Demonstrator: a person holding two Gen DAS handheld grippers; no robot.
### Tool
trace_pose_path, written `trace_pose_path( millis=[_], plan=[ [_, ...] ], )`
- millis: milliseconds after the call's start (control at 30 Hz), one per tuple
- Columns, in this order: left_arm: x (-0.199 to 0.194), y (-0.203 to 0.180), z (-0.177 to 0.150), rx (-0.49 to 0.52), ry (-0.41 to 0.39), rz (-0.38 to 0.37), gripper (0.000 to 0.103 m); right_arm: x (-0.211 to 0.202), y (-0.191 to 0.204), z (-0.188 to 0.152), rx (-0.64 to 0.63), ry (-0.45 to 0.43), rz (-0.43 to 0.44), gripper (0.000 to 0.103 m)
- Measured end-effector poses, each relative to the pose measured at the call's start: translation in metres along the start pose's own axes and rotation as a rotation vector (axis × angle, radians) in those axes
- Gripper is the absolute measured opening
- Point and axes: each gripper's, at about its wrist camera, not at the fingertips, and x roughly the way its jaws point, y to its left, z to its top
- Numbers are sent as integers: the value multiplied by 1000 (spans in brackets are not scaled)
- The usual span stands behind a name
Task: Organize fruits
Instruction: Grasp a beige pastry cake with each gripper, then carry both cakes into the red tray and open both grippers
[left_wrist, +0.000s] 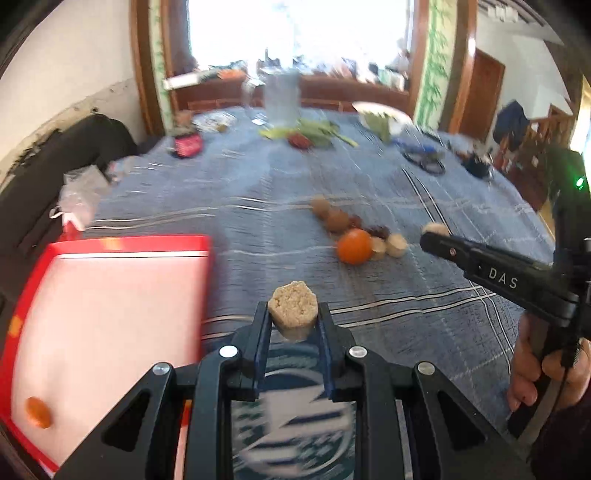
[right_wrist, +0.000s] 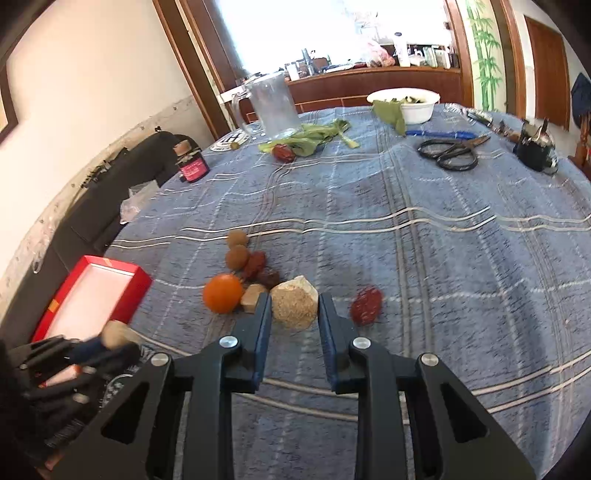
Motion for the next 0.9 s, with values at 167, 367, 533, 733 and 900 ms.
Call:
trace_pose_path(
  millis=[167, 367, 533, 733, 900],
  plan=[
    [-33, 60, -16, -91, -45, 84, 23, -5, 61, -4, -101, -16, 67, 27],
    [-45, 110, -32, -158, -64, 191, 23, 14, 150, -15, -207, 31, 191, 28],
    [-39, 136, -47, -199, -34, 221, 23, 40, 202, -31, -286, 98, 219, 28],
    [-25, 149, -55, -198, 1, 250, 23, 67, 233, -45, -311, 185, 221, 28],
    [-20, 153, -59, -187, 23, 251, 23, 81, 240, -50, -318, 236, 193, 28]
  ],
)
